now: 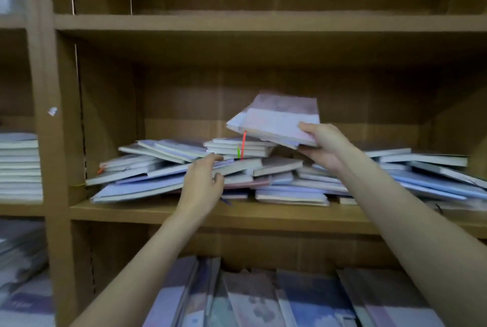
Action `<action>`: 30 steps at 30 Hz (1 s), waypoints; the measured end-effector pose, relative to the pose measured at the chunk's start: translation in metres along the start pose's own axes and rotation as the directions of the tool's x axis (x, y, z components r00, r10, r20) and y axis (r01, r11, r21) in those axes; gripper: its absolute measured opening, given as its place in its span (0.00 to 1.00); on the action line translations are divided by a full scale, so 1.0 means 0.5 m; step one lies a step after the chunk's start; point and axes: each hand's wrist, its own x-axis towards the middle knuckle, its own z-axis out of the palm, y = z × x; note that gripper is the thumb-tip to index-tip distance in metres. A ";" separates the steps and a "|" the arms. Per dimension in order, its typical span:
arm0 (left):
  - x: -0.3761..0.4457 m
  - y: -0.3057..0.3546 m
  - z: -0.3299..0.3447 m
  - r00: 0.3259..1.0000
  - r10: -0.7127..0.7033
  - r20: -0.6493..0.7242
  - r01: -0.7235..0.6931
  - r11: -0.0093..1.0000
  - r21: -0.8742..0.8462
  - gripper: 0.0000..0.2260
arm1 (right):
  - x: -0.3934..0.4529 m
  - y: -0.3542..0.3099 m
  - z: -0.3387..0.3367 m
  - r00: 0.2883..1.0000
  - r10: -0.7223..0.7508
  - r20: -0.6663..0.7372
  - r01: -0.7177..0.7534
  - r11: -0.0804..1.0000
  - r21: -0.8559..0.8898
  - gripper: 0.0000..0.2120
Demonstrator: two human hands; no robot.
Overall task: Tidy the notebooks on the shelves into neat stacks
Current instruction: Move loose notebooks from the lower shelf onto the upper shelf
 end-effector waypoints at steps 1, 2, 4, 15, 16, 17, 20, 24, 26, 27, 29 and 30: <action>0.009 -0.012 0.008 1.000 0.020 -0.007 -0.020 0.999 0.041 0.19 | 0.021 -0.004 0.017 0.998 0.037 0.046 -0.037 0.999 0.008 0.05; 0.015 -0.023 0.016 0.999 0.037 -0.005 -0.037 0.997 0.070 0.19 | 0.036 -0.004 0.027 0.994 0.062 0.094 -0.065 0.998 0.029 0.08; 0.020 -0.045 0.031 0.997 0.082 -0.005 -0.081 0.992 0.100 0.20 | 0.047 0.009 0.026 0.985 0.084 0.150 -0.093 0.994 0.055 0.18; -0.099 -0.067 0.084 0.945 0.312 -0.102 -0.296 0.944 0.148 0.17 | -0.074 0.109 -0.158 0.941 -0.309 0.136 0.320 0.692 -0.647 0.05; -0.134 -0.073 0.090 0.930 0.350 -0.111 -0.334 0.932 0.143 0.17 | -0.102 0.134 -0.169 0.925 -0.322 0.201 0.369 0.643 -0.671 0.06; -0.171 -0.082 0.098 0.917 0.381 -0.120 -0.364 0.921 0.142 0.15 | -0.129 0.158 -0.177 0.910 -0.331 0.252 0.407 0.583 -0.704 0.08; -0.267 -0.121 0.125 0.919 0.378 -0.112 -0.363 0.922 0.134 0.12 | -0.193 0.229 -0.196 0.901 -0.294 0.319 0.425 0.446 -0.788 0.16; -0.332 -0.184 0.192 0.988 0.139 0.072 -0.146 0.983 0.108 0.13 | -0.220 0.345 -0.232 0.943 0.013 0.332 0.292 0.441 -0.848 0.20; -0.366 -0.207 0.241 0.957 0.008 0.289 -0.062 0.982 0.178 0.14 | -0.227 0.428 -0.278 0.900 0.305 0.312 0.210 0.324 -0.922 0.25; -0.380 -0.215 0.264 0.912 -0.078 0.402 -0.012 0.976 0.217 0.15 | -0.227 0.466 -0.302 0.867 0.411 0.281 0.178 0.271 -0.946 0.30; -0.402 -0.218 0.302 0.816 -0.195 0.544 0.071 0.968 0.240 0.17 | -0.230 0.536 -0.343 0.793 0.576 0.198 0.131 0.156 -0.979 0.47; -0.408 -0.219 0.319 0.780 -0.244 0.576 0.129 0.964 0.234 0.18 | -0.229 0.563 -0.360 0.758 0.636 0.147 0.116 0.089 -0.989 0.55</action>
